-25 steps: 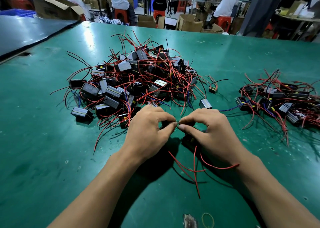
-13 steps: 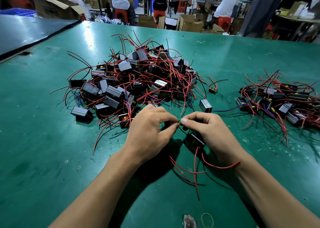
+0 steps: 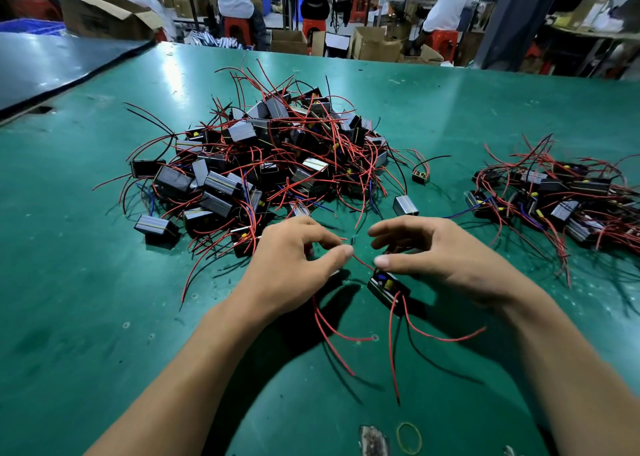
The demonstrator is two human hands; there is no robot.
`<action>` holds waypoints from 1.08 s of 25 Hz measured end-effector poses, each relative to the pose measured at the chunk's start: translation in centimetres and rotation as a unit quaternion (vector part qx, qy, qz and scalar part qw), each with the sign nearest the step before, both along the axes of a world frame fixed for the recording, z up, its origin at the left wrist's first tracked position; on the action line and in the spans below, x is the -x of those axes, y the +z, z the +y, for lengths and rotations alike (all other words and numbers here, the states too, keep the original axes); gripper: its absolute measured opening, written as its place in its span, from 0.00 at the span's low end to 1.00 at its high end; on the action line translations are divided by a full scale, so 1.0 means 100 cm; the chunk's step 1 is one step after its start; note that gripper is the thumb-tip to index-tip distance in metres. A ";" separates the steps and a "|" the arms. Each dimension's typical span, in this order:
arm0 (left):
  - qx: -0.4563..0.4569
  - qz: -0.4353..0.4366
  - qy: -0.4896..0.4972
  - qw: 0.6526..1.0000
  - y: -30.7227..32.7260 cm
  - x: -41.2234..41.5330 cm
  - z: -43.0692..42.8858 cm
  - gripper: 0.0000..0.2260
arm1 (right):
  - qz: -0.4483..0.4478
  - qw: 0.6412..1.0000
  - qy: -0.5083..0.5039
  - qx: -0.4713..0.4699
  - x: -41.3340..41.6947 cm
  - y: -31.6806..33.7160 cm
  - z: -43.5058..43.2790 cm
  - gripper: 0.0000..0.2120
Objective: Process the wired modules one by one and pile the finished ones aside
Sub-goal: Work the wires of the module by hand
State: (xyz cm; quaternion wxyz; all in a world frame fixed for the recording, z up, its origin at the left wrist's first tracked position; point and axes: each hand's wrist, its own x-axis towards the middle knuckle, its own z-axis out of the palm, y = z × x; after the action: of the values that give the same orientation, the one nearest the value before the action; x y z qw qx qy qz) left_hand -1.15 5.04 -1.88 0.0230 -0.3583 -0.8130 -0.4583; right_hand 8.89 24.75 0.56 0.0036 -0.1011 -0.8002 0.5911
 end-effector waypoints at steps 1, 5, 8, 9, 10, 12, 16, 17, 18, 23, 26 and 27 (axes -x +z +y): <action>-0.016 -0.007 0.014 1.000 0.001 -0.001 0.001 0.03 | -0.006 1.000 0.005 0.016 -0.002 0.001 0.006 0.20; -0.025 -0.054 0.043 0.997 0.003 0.000 0.002 0.02 | -0.022 0.997 0.020 0.076 -0.005 -0.002 0.009 0.16; 0.012 -0.103 0.030 0.994 0.004 0.000 0.002 0.05 | -0.018 0.997 0.022 0.069 -0.002 -0.006 0.004 0.12; 0.019 -0.121 0.020 0.992 0.004 0.001 0.002 0.05 | -0.017 0.997 0.017 0.072 -0.001 -0.007 0.003 0.12; 0.019 -0.142 0.012 0.990 0.005 0.001 0.002 0.05 | -0.019 0.997 0.015 0.079 -0.001 -0.007 0.003 0.13; 0.003 -0.180 0.000 0.984 0.006 0.002 0.001 0.05 | -0.027 0.994 0.014 0.101 -0.001 -0.007 0.002 0.15; -0.026 -0.242 -0.035 0.969 0.010 0.001 0.000 0.05 | -0.018 0.991 -0.017 0.133 0.002 -0.008 0.000 0.15; -0.024 -0.252 -0.047 0.966 0.010 0.000 0.000 0.05 | -0.012 0.992 -0.026 0.126 0.004 -0.009 -0.001 0.14; -0.017 -0.259 -0.062 0.964 0.011 0.000 0.000 0.05 | -0.009 0.992 -0.031 0.121 0.005 -0.010 -0.003 0.14; 0.019 -0.283 -0.132 0.950 0.014 0.003 -0.003 0.06 | 0.015 0.995 -0.017 0.094 0.005 -0.010 -0.007 0.07; 0.009 -0.293 -0.147 0.945 0.015 0.001 -0.004 0.05 | 0.015 0.997 0.004 0.079 0.004 -0.009 -0.006 0.06; 0.003 -0.289 -0.141 0.947 0.014 0.001 -0.003 0.05 | 0.013 0.997 0.011 0.076 0.004 -0.009 -0.005 0.07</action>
State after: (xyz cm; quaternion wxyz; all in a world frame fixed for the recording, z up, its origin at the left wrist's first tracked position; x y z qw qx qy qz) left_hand -1.24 4.74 -0.48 -0.2789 -0.3213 -0.7271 -0.5388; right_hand 8.48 24.20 -0.38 0.0003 -0.0847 -0.7536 0.6518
